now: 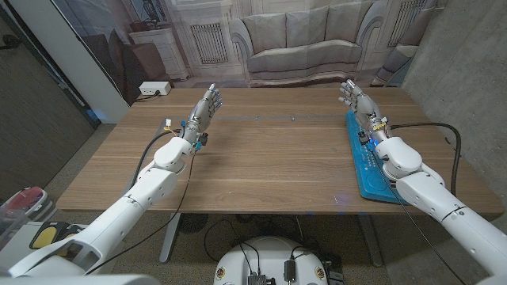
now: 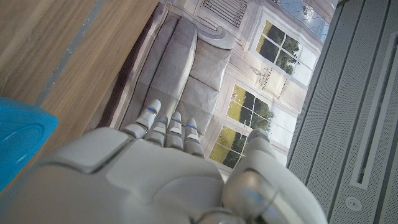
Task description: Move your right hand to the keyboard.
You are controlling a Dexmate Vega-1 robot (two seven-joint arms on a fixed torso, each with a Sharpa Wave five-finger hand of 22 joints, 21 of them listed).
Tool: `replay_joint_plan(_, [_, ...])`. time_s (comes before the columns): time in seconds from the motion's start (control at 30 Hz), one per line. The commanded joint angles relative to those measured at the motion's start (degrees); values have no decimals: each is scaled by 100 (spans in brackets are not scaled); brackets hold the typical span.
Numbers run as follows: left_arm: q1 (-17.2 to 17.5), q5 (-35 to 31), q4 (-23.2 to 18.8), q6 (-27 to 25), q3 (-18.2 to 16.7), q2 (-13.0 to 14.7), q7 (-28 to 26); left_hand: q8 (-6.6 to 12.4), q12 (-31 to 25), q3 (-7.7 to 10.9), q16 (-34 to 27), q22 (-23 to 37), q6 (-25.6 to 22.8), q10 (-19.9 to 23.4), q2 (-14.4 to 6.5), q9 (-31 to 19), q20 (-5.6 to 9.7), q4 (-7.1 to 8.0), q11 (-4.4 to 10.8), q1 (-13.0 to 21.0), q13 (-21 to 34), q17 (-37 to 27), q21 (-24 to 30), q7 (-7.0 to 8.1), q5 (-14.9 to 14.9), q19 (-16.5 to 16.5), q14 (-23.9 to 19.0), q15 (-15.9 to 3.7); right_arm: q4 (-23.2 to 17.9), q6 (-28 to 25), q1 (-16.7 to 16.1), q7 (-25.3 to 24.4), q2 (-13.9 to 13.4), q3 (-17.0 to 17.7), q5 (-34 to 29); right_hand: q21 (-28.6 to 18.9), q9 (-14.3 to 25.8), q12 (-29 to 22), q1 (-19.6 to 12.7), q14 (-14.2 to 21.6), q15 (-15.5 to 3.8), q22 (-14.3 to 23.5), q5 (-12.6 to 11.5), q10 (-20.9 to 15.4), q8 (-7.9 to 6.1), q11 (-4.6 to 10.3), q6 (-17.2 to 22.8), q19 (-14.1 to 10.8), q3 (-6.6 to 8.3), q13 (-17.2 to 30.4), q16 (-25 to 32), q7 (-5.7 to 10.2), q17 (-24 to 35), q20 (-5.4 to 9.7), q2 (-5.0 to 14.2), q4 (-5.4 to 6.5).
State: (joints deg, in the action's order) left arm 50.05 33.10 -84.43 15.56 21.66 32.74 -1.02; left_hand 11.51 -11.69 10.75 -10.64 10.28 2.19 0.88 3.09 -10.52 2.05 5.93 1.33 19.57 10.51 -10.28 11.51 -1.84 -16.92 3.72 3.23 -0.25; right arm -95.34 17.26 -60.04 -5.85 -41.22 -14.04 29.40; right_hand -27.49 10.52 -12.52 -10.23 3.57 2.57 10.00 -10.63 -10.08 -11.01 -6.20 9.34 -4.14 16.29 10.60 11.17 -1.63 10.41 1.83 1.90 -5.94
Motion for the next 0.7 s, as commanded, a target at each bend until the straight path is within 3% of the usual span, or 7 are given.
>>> replay_joint_plan(0.03, [-5,-16,-59,-70,-6,42,1,3,-34,8,-27,7,-18,36,5,-10,42,-15,2,39,23,-13,-9,-18,16,15,-35,21,-181,-97,-166,-172,-135,130,-139,19,24,-34,-37,44,-1,12,-23,-64,-36,23,35,-64,-5,14,17,25,6,15,7,-19])
replay_joint_plan(0.7, [45,-109,-125,-95,-6,37,-166,11,-50,-13,-43,7,-70,108,-6,-11,69,-21,0,54,24,-13,13,-30,25,-42,-110,28,-323,-211,-412,-430,-253,358,-304,49,25,-42,-56,84,-33,13,-27,-105,-39,26,61,-116,-7,14,15,46,3,23,15,-34])
